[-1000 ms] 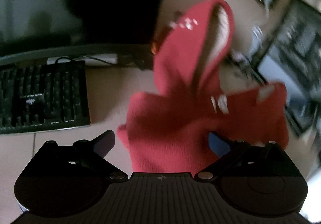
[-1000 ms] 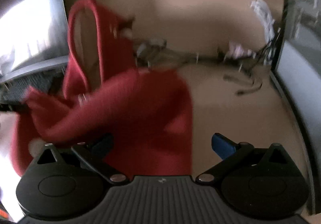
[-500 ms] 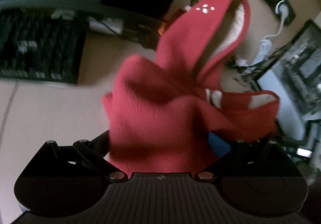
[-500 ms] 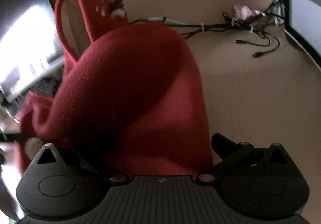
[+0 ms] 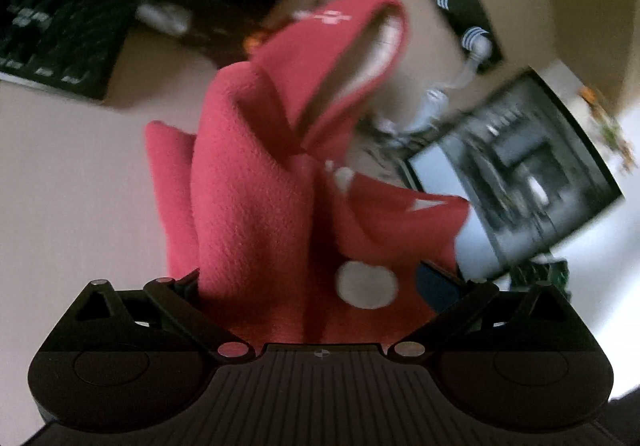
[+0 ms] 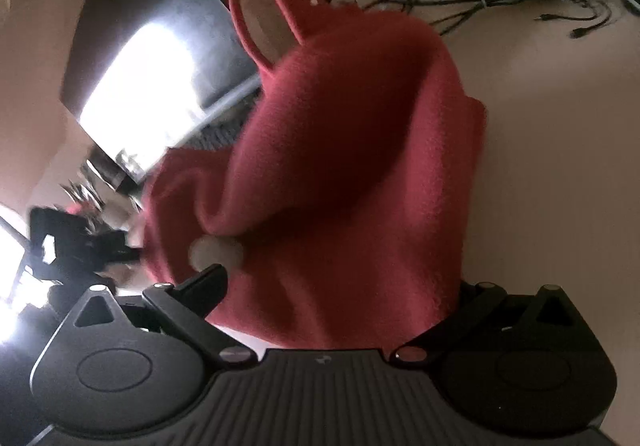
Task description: Fold clothes
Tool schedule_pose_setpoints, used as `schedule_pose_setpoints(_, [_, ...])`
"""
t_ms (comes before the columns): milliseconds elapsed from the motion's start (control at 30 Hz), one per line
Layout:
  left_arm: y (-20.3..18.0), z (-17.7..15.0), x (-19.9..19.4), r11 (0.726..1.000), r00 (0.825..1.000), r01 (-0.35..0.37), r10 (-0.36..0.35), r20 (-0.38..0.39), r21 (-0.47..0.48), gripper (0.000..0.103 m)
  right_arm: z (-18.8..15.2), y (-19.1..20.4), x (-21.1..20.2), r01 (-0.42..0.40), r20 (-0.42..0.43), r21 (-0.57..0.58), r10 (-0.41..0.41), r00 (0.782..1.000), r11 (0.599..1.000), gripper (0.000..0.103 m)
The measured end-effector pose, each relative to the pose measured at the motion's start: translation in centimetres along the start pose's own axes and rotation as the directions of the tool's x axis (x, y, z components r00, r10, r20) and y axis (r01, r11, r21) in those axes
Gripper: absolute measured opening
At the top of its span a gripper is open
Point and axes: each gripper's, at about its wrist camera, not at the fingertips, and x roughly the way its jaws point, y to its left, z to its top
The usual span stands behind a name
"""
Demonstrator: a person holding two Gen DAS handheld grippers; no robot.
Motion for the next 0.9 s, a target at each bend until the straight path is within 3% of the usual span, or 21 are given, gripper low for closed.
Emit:
schedule_pose_setpoints(100, [0.1, -1.3, -1.0, 1.0, 1.0, 0.003, -0.002, -0.031, 0.024, 0.102, -0.3, -0.6, -0.5, 0.159, -0.006, 0.005, -0.159, 0.987, 0.987, 0.103])
schedule_pose_setpoints(200, [0.5, -1.6, -1.8, 0.992, 0.993, -0.113, 0.115, -0.038, 0.054, 0.102, 0.0, -0.6, -2.0, 0.312, 0.054, -0.015, -0.31, 0.949, 0.95, 0.103])
schedule_pose_setpoints(333, [-0.1, 0.4, -3.8, 0.971, 0.976, -0.215, 0.209, 0.059, 0.107, 0.102, 1.0, 0.8, -4.9, 0.326, 0.199, -0.035, -0.313, 0.929, 0.945, 0.103])
schedule_pose_setpoints(433, [-1.7, 2.6, -4.2, 0.94, 0.957, -0.28, 0.258, 0.13, 0.194, 0.102, 2.0, 2.4, -5.0, 0.36, 0.247, -0.124, -0.323, 0.914, 0.924, 0.103])
schedule_pose_setpoints(500, [-2.4, 3.8, -2.8, 0.905, 0.947, -0.32, 0.297, 0.122, 0.282, 0.102, 3.5, 2.0, -3.7, 0.461, 0.269, -0.112, -0.42, 0.867, 0.88, 0.103])
schedule_pose_setpoints(600, [-2.7, 5.1, 0.5, 0.839, 0.932, -0.352, 0.357, 0.07, 0.416, 0.102, 5.6, 1.4, -1.6, 0.602, 0.299, -0.09, -0.555, 0.776, 0.794, 0.103])
schedule_pose_setpoints(633, [-2.5, 5.4, 2.0, 0.807, 0.913, -0.387, 0.402, 0.066, 0.446, 0.102, 6.3, 1.2, -0.9, 0.645, 0.308, -0.081, -0.596, 0.741, 0.76, 0.103])
schedule_pose_setpoints(667, [-2.3, 5.7, 3.3, 0.759, 0.88, -0.449, 0.466, 0.087, 0.471, 0.103, 7.1, 1.0, -0.2, 0.686, 0.317, -0.072, -0.636, 0.704, 0.724, 0.103])
schedule_pose_setpoints(700, [-2.0, 5.9, 4.5, 0.696, 0.833, -0.524, 0.539, 0.125, 0.491, 0.103, 7.8, 0.8, 0.5, 0.725, 0.325, -0.063, -0.673, 0.664, 0.686, 0.103])
schedule_pose_setpoints(733, [-1.7, 6.2, 5.5, 0.622, 0.773, -0.606, 0.608, 0.181, 0.496, 0.103, 8.5, 0.6, 1.2, 0.762, 0.333, -0.053, -0.708, 0.623, 0.646, 0.103])
schedule_pose_setpoints(767, [-1.3, 6.3, 6.1, 0.547, 0.702, -0.687, 0.669, 0.243, 0.479, 0.102, 9.1, 0.2, 1.6, 0.788, 0.331, -0.036, -0.737, 0.59, 0.615, 0.103])
schedule_pose_setpoints(800, [-0.7, 6.4, 6.4, 0.483, 0.635, -0.75, 0.716, 0.289, 0.452, 0.102, 9.2, -0.8, 1.3, 0.787, 0.301, 0.0, -0.75, 0.589, 0.617, 0.103])
schedule_pose_setpoints(833, [-0.1, 6.6, 6.3, 0.462, 0.601, -0.781, 0.738, 0.307, 0.42, 0.102, 9.3, -1.6, 0.9, 0.779, 0.277, 0.031, -0.754, 0.595, 0.626, 0.103])
schedule_pose_setpoints(867, [0.3, 6.7, 5.7, 0.479, 0.598, -0.79, 0.742, 0.305, 0.383, 0.102, 9.0, -1.9, 0.2, 0.76, 0.274, 0.037, -0.738, 0.617, 0.649, 0.103])
schedule_pose_setpoints(900, [0.5, 6.8, 4.8, 0.518, 0.613, -0.784, 0.733, 0.296, 0.342, 0.102, 8.6, -2.0, -0.2, 0.763, 0.268, 0.025, -0.74, 0.617, 0.646, 0.103])
